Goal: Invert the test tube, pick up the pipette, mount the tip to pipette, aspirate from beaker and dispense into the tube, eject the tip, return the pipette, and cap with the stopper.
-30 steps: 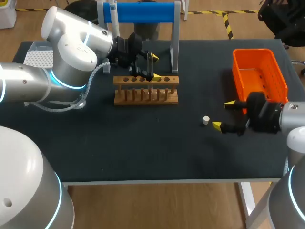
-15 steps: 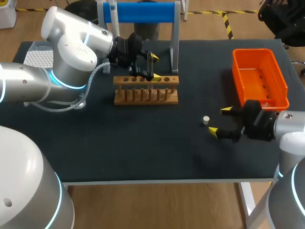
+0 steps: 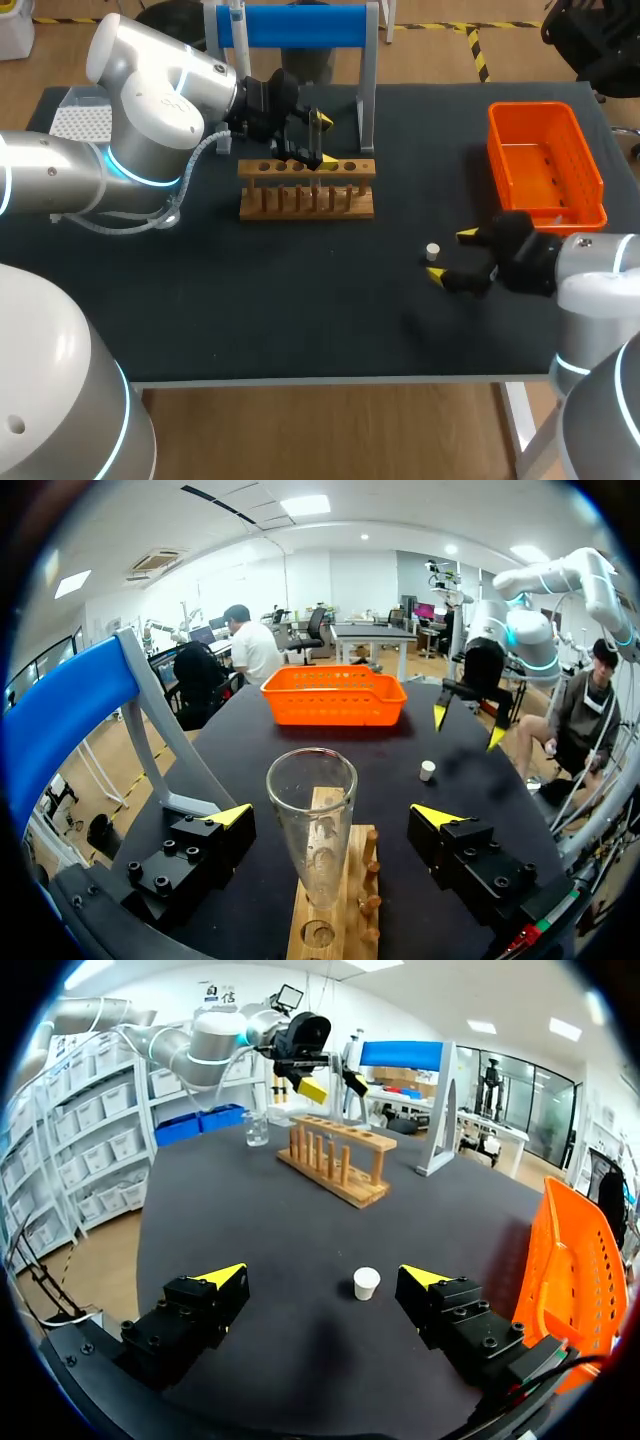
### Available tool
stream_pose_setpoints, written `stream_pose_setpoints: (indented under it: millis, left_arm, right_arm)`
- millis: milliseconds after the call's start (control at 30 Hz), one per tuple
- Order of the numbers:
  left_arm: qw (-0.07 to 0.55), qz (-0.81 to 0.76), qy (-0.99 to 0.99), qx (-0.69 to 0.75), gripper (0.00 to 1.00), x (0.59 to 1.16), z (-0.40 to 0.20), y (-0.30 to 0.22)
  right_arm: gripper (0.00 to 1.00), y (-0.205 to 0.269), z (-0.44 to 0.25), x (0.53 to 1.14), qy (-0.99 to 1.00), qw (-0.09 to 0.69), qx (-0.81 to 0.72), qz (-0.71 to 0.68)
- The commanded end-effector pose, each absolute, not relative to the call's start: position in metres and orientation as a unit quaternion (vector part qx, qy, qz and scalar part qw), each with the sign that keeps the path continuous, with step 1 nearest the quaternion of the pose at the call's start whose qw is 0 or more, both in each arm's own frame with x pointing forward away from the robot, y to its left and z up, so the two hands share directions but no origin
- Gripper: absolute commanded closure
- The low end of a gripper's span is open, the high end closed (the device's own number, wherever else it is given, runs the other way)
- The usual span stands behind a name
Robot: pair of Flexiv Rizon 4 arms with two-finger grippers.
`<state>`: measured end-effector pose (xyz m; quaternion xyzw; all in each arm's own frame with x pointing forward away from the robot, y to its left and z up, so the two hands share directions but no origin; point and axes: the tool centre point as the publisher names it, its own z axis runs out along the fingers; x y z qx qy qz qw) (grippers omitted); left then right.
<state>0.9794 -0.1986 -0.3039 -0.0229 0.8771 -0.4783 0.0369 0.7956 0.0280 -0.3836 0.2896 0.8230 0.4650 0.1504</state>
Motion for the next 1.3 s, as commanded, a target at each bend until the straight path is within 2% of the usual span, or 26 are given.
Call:
stream_pose_setpoints:
  millis: [33,600,667,700,767,800,867,933,1300]
  left_arm:
    - [0.035,-0.478,0.878,-0.022,0.00,0.980,-0.303,-0.198]
    - [0.035,-0.478,0.878,-0.022,0.00,0.980,-0.303,-0.198]
    - [0.035,-0.478,0.878,-0.022,0.00,0.980,-0.303,-0.198]
    - [0.035,-0.478,0.878,-0.022,0.00,0.980,-0.303,-0.198]
    - [0.035,-0.478,0.878,-0.022,0.00,0.980,-0.303,-0.198]
    - [0.035,-0.478,0.878,-0.022,0.00,0.980,-0.303,-0.198]
    - [0.035,-0.478,0.878,-0.022,0.00,0.980,-0.303,-0.198]
    - [0.035,-0.478,0.878,-0.022,0.00,0.980,-0.303,-0.198]
    - [0.035,-0.478,0.878,-0.022,0.00,0.980,-0.303,-0.198]
  right_arm:
    - [0.00,0.040,-0.390,0.801,0.826,0.153,0.295,0.456]
    - [0.00,0.035,-0.410,0.815,0.827,0.160,0.317,0.435]
    - [0.12,0.035,-0.410,0.817,0.827,0.159,0.318,0.435]
    - [0.14,0.035,-0.410,0.818,0.827,0.159,0.319,0.435]
    - [0.36,0.034,-0.410,0.819,0.827,0.159,0.320,0.435]
    - [0.42,0.034,-0.411,0.819,0.827,0.159,0.320,0.435]
    - [0.41,0.034,-0.411,0.820,0.827,0.159,0.320,0.435]
    - [0.33,0.034,-0.412,0.821,0.827,0.159,0.321,0.433]
    - [0.35,0.033,-0.415,0.826,0.828,0.158,0.324,0.429]
